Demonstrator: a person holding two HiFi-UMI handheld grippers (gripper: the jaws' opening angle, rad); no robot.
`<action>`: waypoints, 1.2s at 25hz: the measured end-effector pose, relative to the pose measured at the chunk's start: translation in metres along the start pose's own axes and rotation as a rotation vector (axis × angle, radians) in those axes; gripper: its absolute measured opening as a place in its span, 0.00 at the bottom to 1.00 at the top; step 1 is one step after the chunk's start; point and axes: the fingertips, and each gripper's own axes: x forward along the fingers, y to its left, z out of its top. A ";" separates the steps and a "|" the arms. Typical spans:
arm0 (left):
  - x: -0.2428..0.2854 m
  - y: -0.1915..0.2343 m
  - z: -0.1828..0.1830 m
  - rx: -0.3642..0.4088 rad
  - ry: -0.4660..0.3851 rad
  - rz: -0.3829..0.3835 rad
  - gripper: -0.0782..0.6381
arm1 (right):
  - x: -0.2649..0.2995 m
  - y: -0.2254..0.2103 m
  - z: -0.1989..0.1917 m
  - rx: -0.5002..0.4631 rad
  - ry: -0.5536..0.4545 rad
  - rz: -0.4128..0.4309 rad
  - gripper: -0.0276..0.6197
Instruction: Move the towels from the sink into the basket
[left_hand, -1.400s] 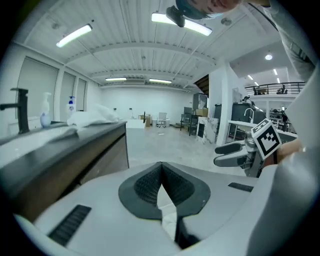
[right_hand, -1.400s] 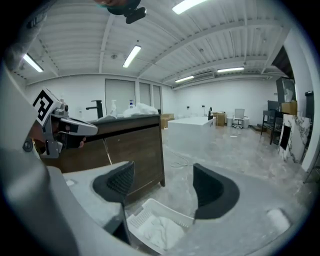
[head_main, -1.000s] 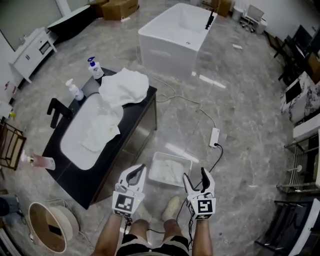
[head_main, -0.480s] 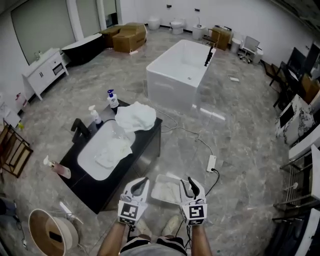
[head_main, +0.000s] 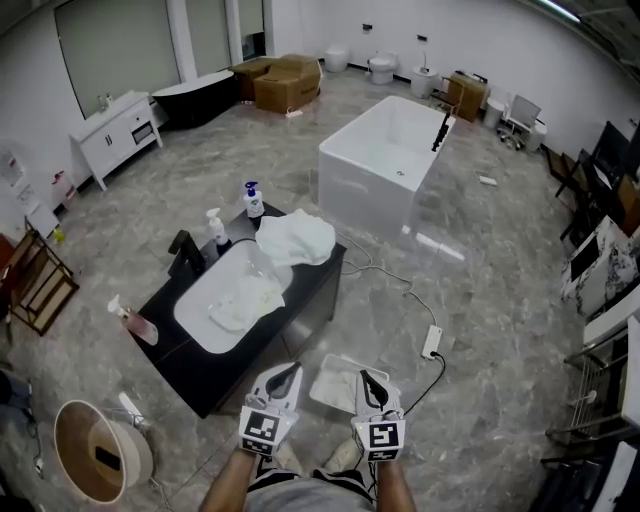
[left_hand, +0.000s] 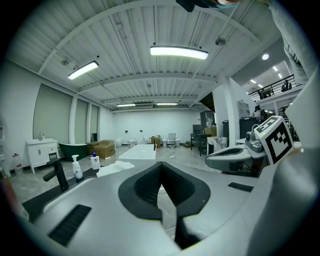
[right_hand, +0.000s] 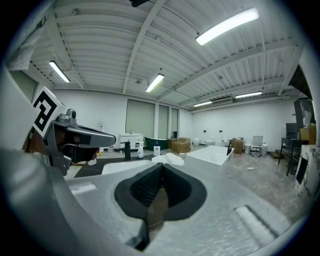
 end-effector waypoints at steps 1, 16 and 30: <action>-0.001 0.002 0.001 0.001 -0.002 0.003 0.12 | 0.002 0.002 0.002 -0.004 -0.004 0.007 0.04; -0.049 0.077 -0.012 -0.020 -0.021 0.085 0.12 | 0.050 0.080 0.025 -0.031 -0.012 0.073 0.04; -0.108 0.228 -0.037 -0.077 -0.022 0.289 0.12 | 0.172 0.224 0.055 -0.113 -0.013 0.303 0.04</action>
